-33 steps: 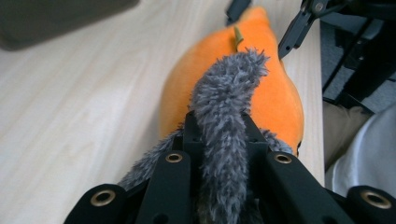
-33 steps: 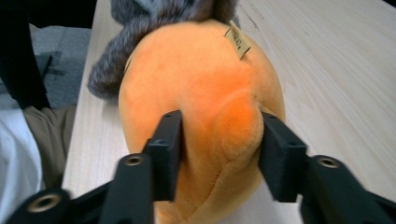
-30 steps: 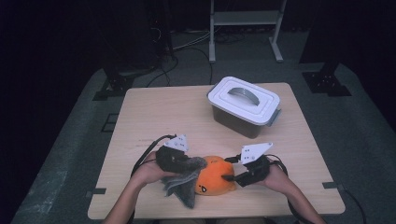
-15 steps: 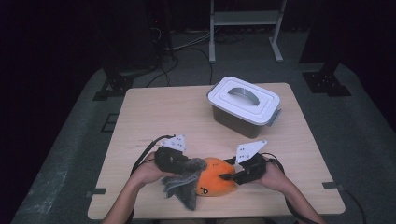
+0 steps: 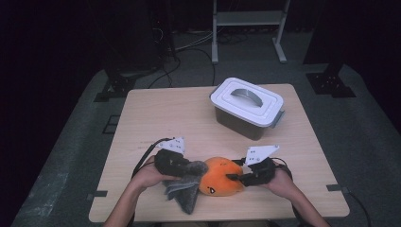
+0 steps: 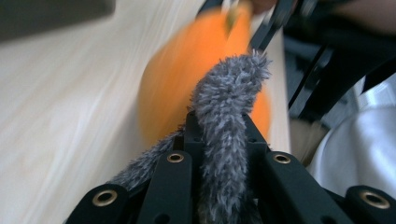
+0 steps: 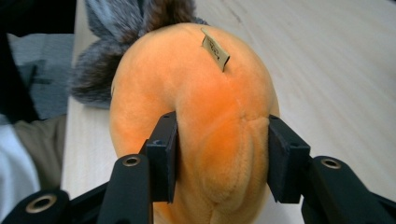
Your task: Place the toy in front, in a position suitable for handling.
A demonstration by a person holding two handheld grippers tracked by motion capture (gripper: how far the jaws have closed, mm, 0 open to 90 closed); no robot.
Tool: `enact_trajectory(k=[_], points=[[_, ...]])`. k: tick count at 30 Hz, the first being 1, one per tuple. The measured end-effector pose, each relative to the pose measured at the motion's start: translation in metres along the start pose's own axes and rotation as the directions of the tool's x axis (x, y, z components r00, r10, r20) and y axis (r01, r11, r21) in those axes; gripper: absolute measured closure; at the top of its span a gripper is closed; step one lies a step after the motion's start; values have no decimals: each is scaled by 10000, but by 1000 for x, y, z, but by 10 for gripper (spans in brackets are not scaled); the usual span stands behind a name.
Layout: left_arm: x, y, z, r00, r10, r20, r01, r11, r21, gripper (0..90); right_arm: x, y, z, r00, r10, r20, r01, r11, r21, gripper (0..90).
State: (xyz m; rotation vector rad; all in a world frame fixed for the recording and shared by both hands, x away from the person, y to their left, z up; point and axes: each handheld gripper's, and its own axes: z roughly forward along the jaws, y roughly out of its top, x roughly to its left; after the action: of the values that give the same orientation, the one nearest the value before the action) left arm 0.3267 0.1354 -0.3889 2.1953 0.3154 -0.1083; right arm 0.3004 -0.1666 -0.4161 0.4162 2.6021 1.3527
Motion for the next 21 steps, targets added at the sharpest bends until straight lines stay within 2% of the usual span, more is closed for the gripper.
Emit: enact_trajectory(k=[1, 3, 4, 5, 7, 10, 11, 12, 17, 21], points=[[-1, 10, 0, 9999, 90, 74, -87, 9995, -306, 785, 1, 2, 1, 9999, -61, 124, 61, 10000, 6, 515], [-2, 20, 1, 9997, 257, 49, -255, 9987, -447, 784, 4, 8, 6, 9989, -346, 313, 346, 9994, -9, 516], [-2, 20, 1, 9997, 257, 49, -255, 9987, -447, 784, 4, 8, 6, 9989, -346, 313, 346, 9994, -9, 516], [-4, 26, 3, 9990, 448, -88, -450, 9988, -208, 784, 8, 12, 9, 9977, -556, 384, 556, 9985, 20, 515], [-4, 27, 5, 9983, 551, -179, -551, 9985, -29, 783, 8, 12, 10, 9970, -653, 424, 652, 9979, 47, 516], [-1, 19, 6, 9985, 455, -319, -450, 9989, 147, 783, 6, 6, 8, 9978, -548, 371, 548, 9985, 16, 516], [4, 7, 5, 9993, 123, -356, -120, 9999, 97, 782, 3, 0, 5, 9991, -349, 253, 349, 9994, 7, 516], [4, 7, 5, 9993, 123, -356, -120, 9999, 97, 783, 3, 0, 5, 9991, -349, 253, 349, 9994, 7, 516], [10, -20, 6, 9980, -500, -379, 506, 9986, 157, 783, 0, -10, -4, 9999, -60, 150, 61, 10000, -48, 508], [10, -18, 3, 9977, -538, -418, 542, 9985, 96, 783, 2, -7, -3, 9997, -74, 226, 74, 10000, 22, 503]])
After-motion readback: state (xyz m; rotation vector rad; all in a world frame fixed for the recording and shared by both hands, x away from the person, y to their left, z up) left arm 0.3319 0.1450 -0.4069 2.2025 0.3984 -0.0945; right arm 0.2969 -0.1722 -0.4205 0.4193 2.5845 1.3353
